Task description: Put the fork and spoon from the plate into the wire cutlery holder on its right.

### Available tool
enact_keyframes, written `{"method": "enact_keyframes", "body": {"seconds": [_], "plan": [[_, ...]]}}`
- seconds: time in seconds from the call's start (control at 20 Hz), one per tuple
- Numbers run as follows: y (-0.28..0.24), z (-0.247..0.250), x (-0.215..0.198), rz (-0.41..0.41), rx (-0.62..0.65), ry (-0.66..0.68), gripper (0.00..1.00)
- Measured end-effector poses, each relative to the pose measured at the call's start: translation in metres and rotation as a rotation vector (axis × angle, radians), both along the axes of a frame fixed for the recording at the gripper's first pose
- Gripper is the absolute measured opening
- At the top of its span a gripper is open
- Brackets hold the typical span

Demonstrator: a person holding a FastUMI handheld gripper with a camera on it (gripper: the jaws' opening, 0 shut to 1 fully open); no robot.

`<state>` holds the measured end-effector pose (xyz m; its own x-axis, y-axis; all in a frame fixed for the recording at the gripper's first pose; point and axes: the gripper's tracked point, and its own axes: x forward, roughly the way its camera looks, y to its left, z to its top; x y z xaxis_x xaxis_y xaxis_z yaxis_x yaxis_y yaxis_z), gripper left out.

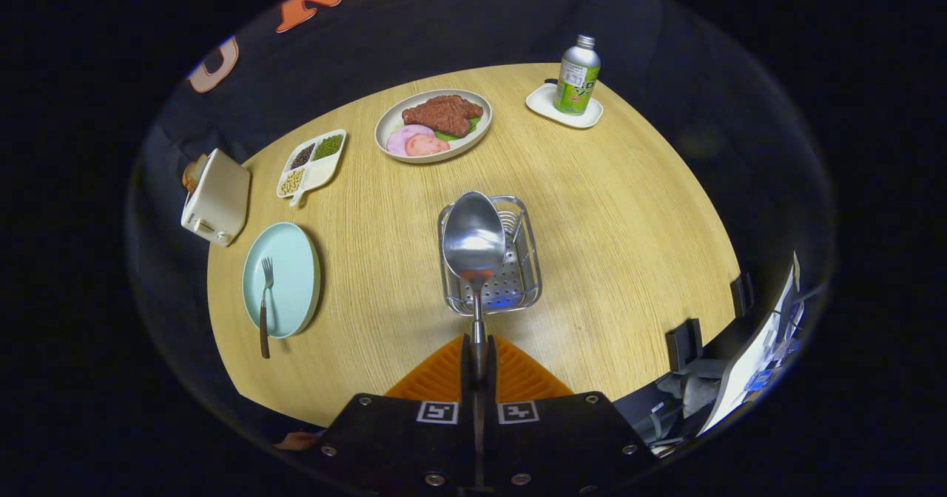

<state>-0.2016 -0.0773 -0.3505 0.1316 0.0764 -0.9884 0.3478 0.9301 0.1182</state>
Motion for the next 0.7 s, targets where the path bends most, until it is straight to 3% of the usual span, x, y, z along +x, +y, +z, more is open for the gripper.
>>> {"method": "enact_keyframes", "body": {"seconds": [0.3, 0.7], "plan": [[-0.011, -0.003, 0.005, -0.01, 0.015, -0.008, 0.08], [-0.03, 0.024, 0.053, -0.001, -0.044, -0.187, 0.11]]}}
